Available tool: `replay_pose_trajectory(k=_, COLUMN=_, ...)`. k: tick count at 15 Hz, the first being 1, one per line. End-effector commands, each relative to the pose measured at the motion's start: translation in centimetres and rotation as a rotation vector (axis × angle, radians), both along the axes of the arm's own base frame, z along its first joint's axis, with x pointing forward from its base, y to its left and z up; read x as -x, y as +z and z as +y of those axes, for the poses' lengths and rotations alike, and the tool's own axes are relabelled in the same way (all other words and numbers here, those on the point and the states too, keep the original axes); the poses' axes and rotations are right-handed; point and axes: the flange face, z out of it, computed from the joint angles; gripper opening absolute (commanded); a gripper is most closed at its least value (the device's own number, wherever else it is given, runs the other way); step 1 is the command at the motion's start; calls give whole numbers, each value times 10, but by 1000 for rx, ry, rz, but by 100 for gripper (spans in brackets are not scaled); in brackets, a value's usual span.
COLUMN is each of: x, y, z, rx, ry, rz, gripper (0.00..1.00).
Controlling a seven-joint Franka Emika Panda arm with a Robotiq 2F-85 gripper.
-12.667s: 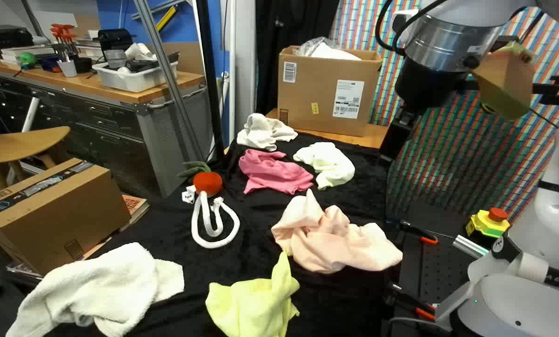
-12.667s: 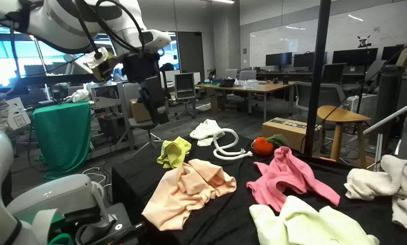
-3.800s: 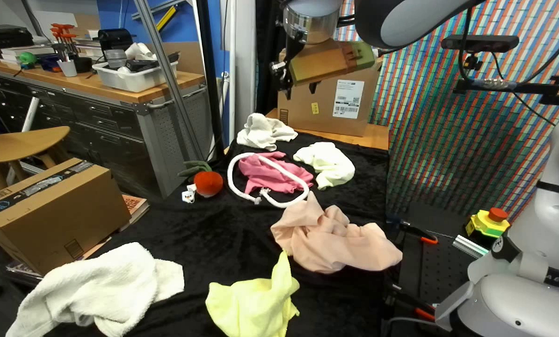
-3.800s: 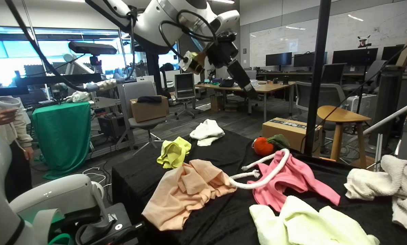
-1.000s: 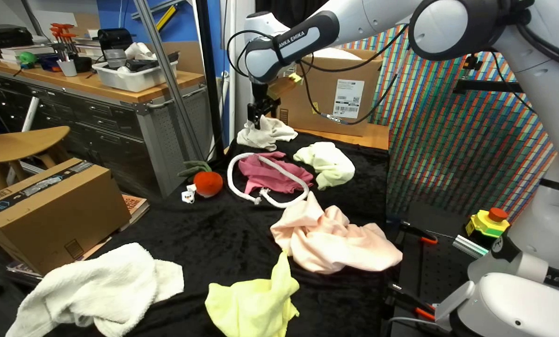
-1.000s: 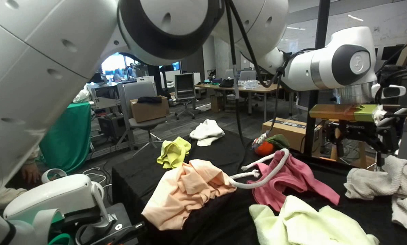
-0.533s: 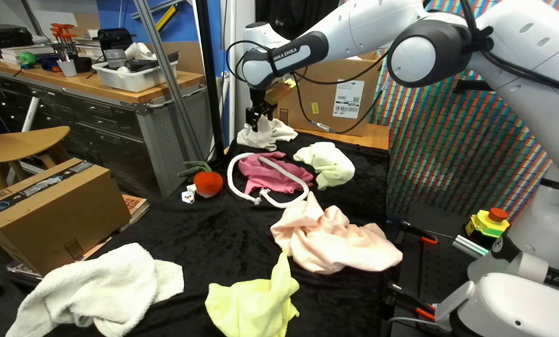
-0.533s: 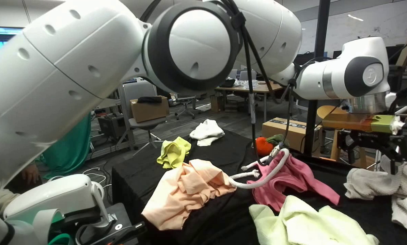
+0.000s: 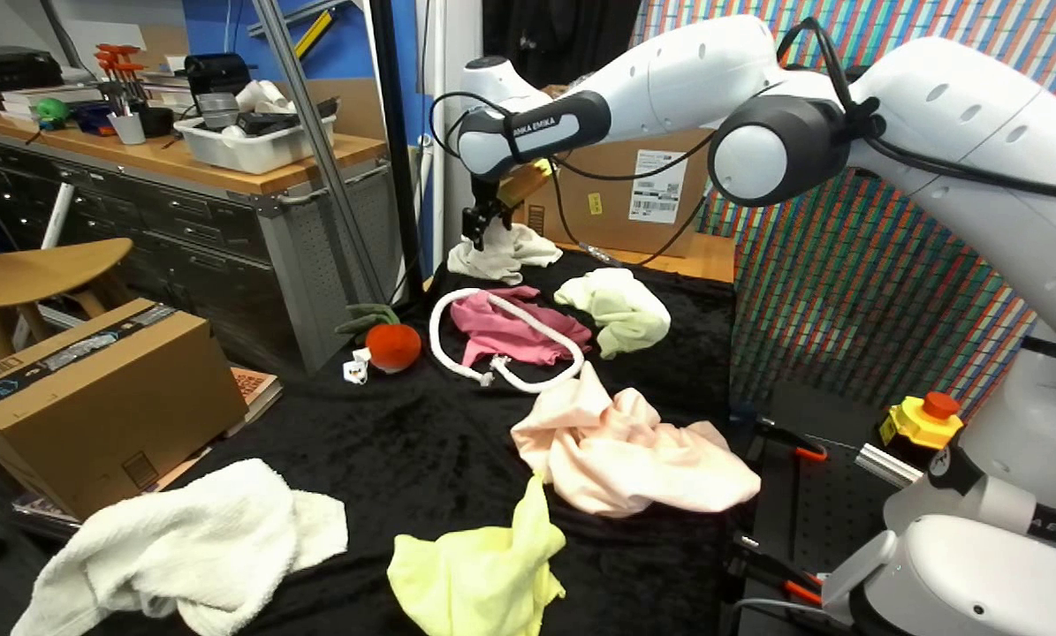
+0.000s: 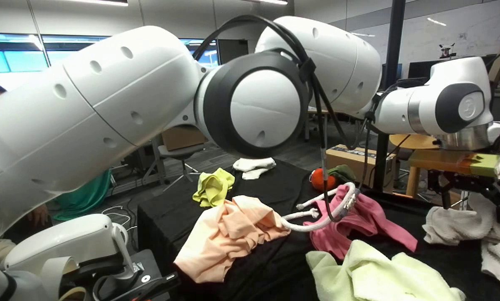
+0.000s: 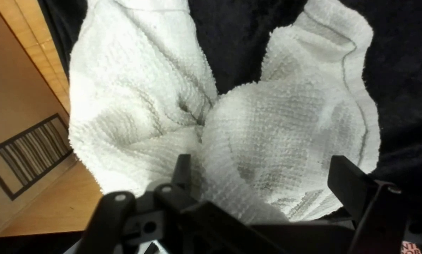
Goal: Put all the objects in the center of the table
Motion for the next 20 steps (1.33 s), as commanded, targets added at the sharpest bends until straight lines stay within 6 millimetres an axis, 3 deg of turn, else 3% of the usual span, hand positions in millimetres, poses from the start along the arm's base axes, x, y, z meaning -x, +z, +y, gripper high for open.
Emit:
replay_pose_trajectory(k=1, x=-8, y=-6, z=-10, rx=27, ry=-17, rz=-34, gripper=100)
replay_pose_trajectory(k=4, x=-8, y=-11, z=-14, rx=25, ry=-24, rz=-36, gripper=100)
replay_pose_trajectory(k=5, x=-9, y=-12, z=-15, rx=23, ry=-23, rz=-36, gripper=75)
replay_pose_trajectory(k=7, x=-9, y=-13, z=-15, rx=16, ry=-13, rz=-35, gripper=65)
replay_pose_trajectory(k=13, x=-6, y=-13, z=-13, rx=-18, ry=20, rz=-5, gripper=13)
replay_pose_trajectory(k=17, x=-4, y=-9, z=-8, rx=-90, ry=110, rz=32, gripper=4)
replay_pose_trajectory(k=20, x=1, y=-4, z=-4, rx=-146, ry=212, rz=81, gripper=6)
